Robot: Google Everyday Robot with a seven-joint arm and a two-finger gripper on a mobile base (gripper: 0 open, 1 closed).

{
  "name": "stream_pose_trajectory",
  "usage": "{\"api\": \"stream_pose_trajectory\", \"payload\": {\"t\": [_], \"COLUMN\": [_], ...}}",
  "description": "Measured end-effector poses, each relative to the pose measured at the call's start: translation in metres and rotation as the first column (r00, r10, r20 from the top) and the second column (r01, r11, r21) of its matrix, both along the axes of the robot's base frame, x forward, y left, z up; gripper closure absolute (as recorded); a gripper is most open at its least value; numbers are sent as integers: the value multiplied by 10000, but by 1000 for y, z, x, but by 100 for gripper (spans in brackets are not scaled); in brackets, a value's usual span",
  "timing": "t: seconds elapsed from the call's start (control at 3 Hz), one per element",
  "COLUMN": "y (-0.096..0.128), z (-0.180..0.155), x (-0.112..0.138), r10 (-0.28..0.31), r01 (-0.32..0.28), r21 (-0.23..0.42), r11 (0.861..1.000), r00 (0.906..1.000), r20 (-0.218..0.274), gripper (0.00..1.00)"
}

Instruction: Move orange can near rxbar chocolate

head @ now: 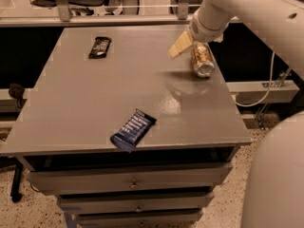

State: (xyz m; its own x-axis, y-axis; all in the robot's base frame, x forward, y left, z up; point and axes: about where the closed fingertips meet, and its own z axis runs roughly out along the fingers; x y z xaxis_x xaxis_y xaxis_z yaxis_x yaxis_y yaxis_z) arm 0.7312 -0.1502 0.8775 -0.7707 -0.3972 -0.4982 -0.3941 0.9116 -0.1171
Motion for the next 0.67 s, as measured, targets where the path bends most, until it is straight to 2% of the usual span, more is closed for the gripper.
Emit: {"api": "stream_pose_trajectory", "payload": {"t": [0.33, 0.67], "y": [2, 7], "z": [-18, -23], "x": [7, 11], "r10": [-245, -81], "r01": [234, 64], "r21": [-286, -549], "r11": [9993, 9985], "r00": [9990, 9994], "r20": [-375, -323], "gripper": [0, 18]}}
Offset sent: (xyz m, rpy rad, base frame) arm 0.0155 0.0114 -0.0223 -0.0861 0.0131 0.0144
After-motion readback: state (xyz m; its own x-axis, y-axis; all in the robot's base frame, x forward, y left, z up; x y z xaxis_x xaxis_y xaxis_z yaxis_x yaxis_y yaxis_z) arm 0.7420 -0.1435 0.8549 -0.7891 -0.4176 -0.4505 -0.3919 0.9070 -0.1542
